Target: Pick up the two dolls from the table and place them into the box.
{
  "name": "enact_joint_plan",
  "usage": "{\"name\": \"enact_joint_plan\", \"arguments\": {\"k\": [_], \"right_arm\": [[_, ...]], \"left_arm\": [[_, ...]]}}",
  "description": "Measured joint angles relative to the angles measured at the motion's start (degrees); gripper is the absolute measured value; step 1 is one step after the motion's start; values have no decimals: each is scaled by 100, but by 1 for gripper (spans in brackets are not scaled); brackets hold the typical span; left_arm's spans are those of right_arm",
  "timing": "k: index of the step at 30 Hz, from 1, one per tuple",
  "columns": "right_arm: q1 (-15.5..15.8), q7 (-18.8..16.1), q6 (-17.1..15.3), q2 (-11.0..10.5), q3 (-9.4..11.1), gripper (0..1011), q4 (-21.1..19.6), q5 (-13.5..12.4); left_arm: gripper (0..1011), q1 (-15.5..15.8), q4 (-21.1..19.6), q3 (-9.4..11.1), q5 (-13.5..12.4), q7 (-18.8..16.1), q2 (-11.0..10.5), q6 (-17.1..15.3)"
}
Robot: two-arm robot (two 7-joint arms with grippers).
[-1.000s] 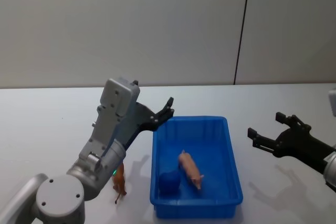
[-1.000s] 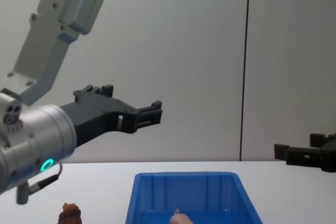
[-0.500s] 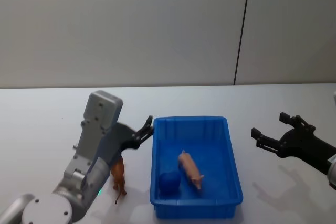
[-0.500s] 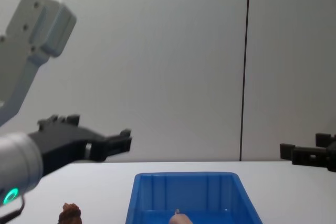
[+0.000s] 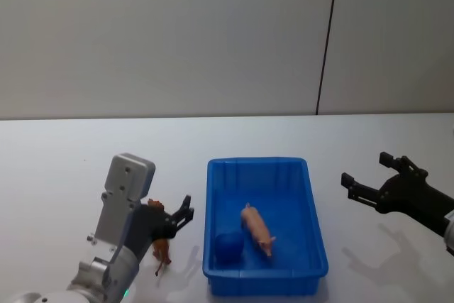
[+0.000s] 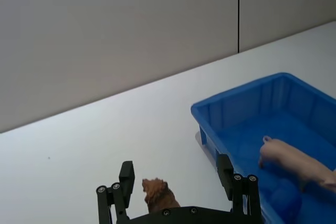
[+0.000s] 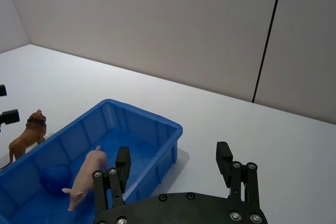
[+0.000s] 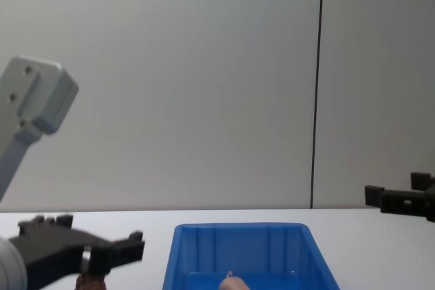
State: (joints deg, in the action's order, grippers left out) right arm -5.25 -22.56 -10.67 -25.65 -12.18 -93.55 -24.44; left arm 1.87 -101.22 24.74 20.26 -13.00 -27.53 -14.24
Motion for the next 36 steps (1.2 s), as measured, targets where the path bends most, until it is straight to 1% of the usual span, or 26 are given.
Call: {"name": "enact_joint_plan", "arguments": {"k": [13,21,29,32,36], "right_arm": [[7,1,4,-7,5,1001,-4,-7],[9,1,4,-9,5,1001,-4,-9],[9,0,4,-9,4,1001,-4,-9],[9,1,3,-9,5,1001,-4,-9],[9,1,3,-9,5,1001,-4,-9]], "left_arm": [[1001,-181,88,32,147,-76,41,-384],[1001,-251,195,39,172,-114,82,-473],[1001,-251,357,27,143,-102,139,-495],[978,-233,428,15,114,-72,162,-503],[882,-196,535,-4,67,-17,198,-522]]}}
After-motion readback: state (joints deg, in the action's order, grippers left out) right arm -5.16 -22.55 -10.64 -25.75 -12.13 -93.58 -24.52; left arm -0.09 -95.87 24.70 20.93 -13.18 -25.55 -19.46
